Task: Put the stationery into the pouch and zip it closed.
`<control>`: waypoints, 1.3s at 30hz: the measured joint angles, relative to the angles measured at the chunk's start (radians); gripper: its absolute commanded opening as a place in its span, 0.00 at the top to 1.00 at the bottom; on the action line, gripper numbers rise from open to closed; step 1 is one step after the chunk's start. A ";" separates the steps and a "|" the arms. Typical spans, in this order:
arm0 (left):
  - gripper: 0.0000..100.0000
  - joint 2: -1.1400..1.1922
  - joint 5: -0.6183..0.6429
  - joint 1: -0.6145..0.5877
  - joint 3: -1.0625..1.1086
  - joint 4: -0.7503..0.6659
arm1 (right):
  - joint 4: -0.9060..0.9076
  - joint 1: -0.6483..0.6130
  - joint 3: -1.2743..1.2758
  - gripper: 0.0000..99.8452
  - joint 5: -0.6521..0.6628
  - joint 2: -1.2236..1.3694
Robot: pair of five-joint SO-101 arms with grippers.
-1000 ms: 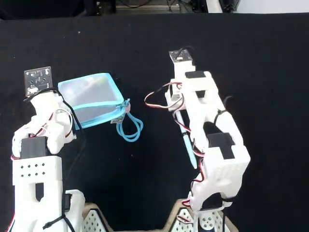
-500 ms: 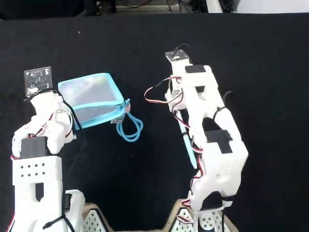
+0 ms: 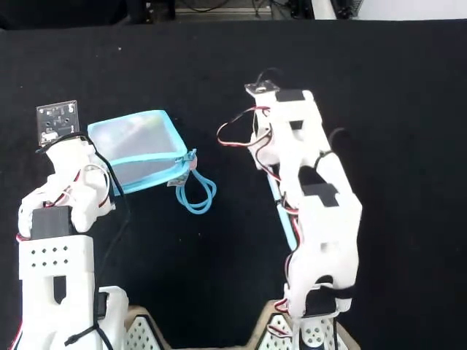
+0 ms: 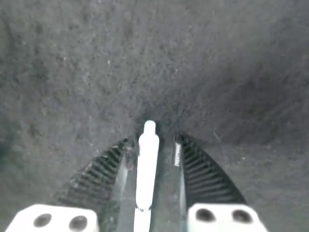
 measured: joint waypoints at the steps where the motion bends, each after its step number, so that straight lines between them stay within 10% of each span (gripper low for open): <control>1: 0.96 0.000 0.000 0.000 0.000 0.000 | 0.026 0.000 -0.020 0.88 0.012 0.012; 39: 0.96 0.000 0.000 0.000 0.000 0.000 | 0.008 0.002 -0.032 0.99 0.028 0.017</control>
